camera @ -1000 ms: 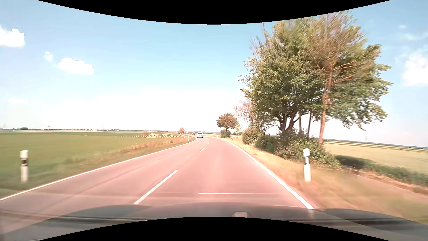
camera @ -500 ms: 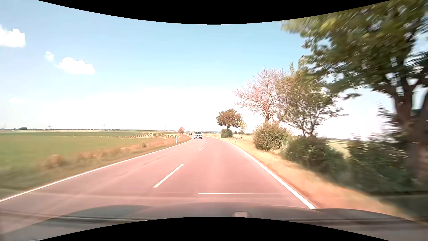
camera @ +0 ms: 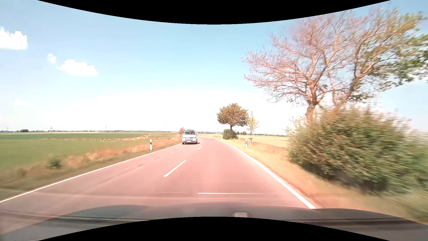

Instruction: Follow the waypoints while adhering to traffic rules and regulations

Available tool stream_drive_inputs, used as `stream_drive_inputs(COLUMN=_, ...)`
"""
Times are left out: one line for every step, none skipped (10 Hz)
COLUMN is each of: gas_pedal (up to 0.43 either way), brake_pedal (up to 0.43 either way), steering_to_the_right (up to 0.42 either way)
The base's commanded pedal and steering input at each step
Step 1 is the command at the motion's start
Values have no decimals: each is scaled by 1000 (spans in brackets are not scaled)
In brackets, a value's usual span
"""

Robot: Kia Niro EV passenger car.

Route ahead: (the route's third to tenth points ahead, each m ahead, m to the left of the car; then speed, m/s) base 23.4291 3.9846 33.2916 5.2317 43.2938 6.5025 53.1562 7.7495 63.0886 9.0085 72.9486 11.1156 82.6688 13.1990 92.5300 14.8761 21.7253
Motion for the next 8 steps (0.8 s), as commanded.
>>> stream_drive_inputs(gas_pedal=220, brake_pedal=0, steering_to_the_right=-15)
stream_drive_inputs(gas_pedal=220, brake_pedal=0, steering_to_the_right=-15)
stream_drive_inputs(gas_pedal=220, brake_pedal=0, steering_to_the_right=-16)
stream_drive_inputs(gas_pedal=220, brake_pedal=0, steering_to_the_right=-17)
stream_drive_inputs(gas_pedal=220, brake_pedal=0, steering_to_the_right=-18)
stream_drive_inputs(gas_pedal=220, brake_pedal=0, steering_to_the_right=-18)
stream_drive_inputs(gas_pedal=209, brake_pedal=0, steering_to_the_right=-19)
stream_drive_inputs(gas_pedal=209, brake_pedal=0, steering_to_the_right=-19)
